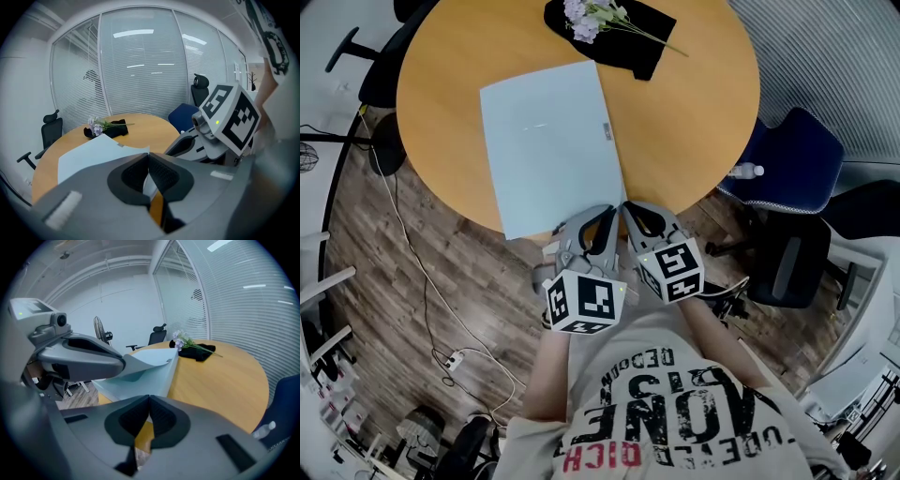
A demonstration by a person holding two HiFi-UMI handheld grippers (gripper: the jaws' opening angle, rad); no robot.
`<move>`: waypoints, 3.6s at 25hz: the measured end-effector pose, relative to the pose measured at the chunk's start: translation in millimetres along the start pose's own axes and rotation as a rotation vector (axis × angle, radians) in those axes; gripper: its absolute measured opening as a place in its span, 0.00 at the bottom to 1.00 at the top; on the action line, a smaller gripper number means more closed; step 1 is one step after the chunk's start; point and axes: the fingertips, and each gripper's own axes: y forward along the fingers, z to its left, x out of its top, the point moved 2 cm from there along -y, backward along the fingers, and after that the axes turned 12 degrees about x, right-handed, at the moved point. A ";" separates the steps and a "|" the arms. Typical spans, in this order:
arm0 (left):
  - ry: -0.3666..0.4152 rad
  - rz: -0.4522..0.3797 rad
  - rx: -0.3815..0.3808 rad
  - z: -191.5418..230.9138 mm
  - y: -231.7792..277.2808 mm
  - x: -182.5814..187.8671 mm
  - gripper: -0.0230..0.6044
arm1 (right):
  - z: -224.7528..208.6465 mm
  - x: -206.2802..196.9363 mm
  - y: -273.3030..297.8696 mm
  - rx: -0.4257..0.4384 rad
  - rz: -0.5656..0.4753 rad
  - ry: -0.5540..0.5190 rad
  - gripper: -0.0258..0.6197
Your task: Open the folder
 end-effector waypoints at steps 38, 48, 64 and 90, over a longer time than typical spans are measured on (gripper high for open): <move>0.040 -0.013 0.033 4.9 -4.7 4.6 0.06 | 0.0 -0.1 1.1 -0.001 0.004 -0.006 0.06; 0.018 -0.073 0.045 8.7 -15.8 22.1 0.06 | -9.1 1.0 -1.8 -0.031 -0.004 0.006 0.06; -0.064 -0.144 0.141 34.4 -52.4 41.1 0.06 | -8.3 1.1 -2.1 -0.066 0.022 -0.024 0.06; -0.323 -0.282 0.353 107.0 -132.2 34.5 0.06 | -6.5 5.3 2.3 -0.171 0.065 -0.033 0.06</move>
